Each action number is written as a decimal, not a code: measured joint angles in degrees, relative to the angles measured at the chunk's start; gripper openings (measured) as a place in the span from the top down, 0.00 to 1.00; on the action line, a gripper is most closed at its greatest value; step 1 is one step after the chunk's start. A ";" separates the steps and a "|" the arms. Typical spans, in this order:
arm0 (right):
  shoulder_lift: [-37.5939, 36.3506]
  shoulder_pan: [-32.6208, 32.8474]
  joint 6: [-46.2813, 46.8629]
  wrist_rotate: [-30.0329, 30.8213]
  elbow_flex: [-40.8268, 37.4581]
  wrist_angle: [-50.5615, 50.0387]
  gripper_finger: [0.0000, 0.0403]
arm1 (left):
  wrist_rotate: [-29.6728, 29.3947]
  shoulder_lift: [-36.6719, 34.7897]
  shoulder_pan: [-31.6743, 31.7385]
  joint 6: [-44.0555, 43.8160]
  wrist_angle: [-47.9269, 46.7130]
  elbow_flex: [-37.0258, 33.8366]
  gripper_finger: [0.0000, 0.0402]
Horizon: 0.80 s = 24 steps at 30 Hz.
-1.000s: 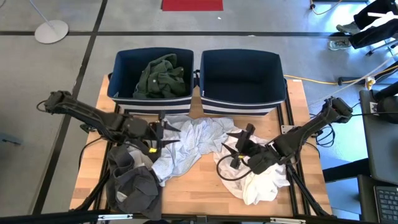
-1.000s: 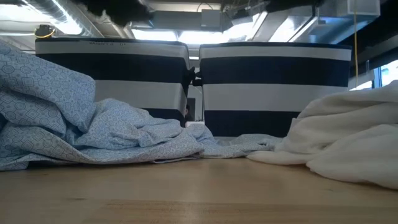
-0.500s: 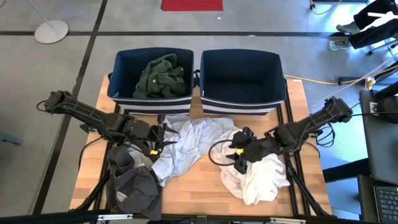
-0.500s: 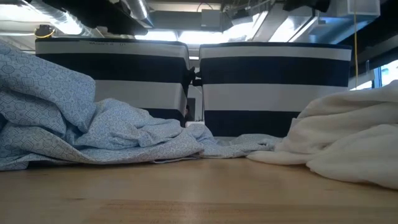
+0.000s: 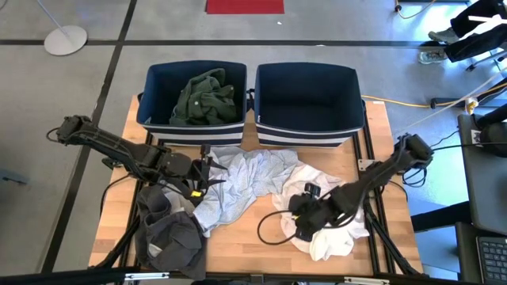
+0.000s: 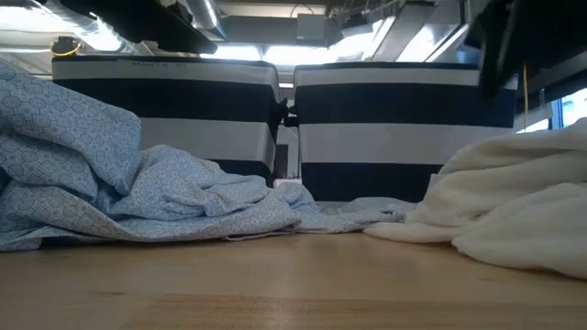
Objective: Sort clothes
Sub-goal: Put the white dress into the right laundry bin
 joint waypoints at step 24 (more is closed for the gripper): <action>14.39 -0.13 -2.38 2.57 -0.02 -6.87 0.47 | -0.01 -0.02 0.02 0.84 1.43 0.04 0.57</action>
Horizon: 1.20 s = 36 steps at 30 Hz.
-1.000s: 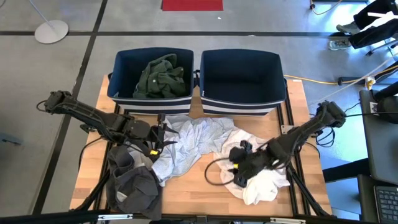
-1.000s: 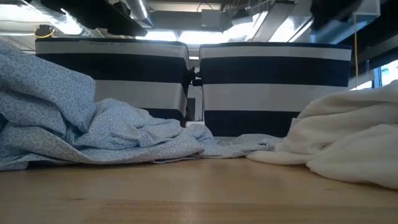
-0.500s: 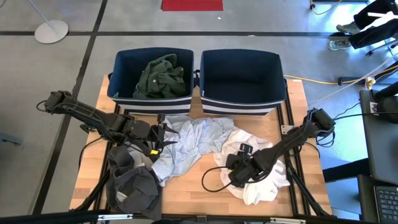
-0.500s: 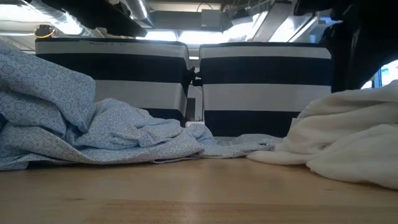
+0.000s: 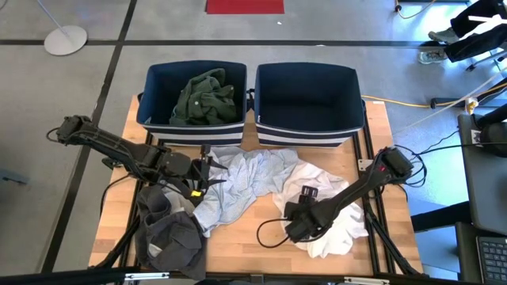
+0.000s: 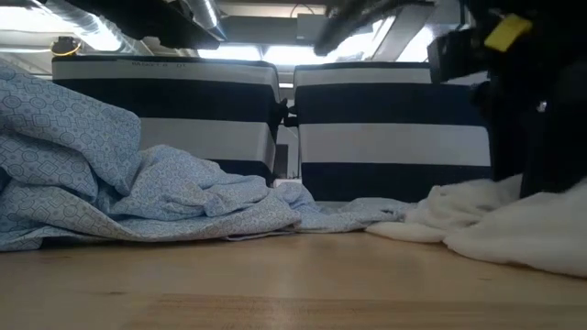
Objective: Sort clothes
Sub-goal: Put the white dress into the right laundry bin
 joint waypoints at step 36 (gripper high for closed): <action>-7.13 -1.14 -1.24 25.80 34.37 -33.72 0.96 | -0.01 0.00 0.01 0.40 -0.05 0.00 0.57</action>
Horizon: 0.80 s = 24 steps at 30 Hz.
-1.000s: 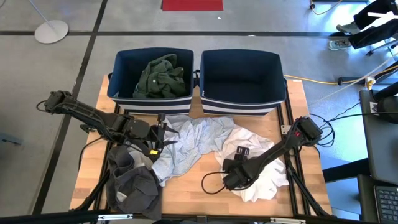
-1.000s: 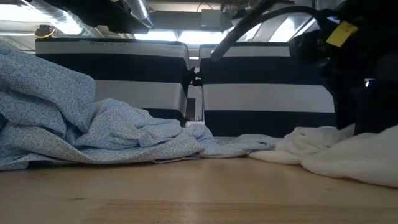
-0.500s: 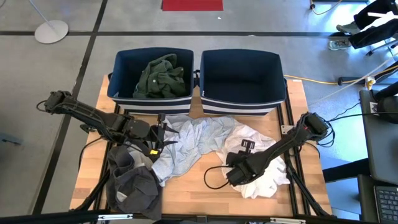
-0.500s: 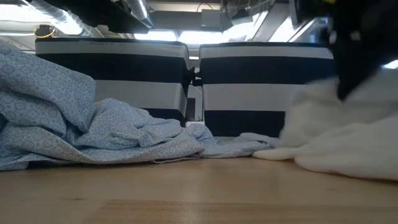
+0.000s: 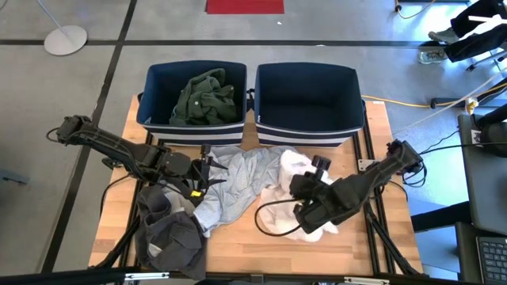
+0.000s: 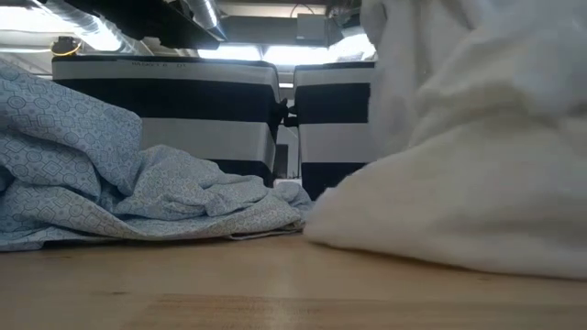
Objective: Sort clothes
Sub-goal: Put the white dress into the right laundry bin
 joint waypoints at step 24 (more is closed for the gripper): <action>-0.39 -4.44 -24.76 39.81 26.79 0.35 0.94 | 0.00 0.00 -0.01 0.02 0.40 0.00 0.57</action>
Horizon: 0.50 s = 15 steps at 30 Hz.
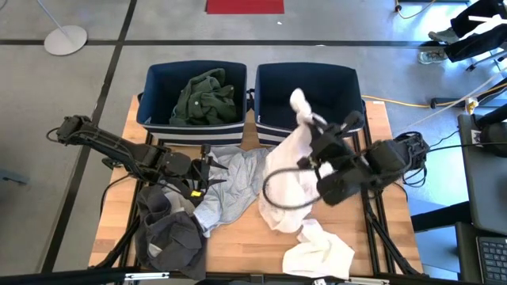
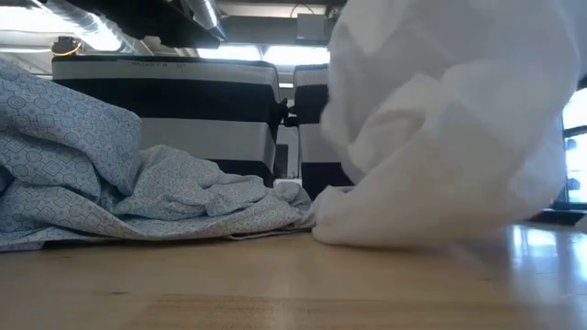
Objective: Sort clothes
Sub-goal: Put the white dress into the right laundry bin
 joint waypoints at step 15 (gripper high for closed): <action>-3.73 -23.31 -35.66 -12.31 0.38 29.81 0.94 | 0.00 0.00 0.00 0.51 2.33 0.00 0.57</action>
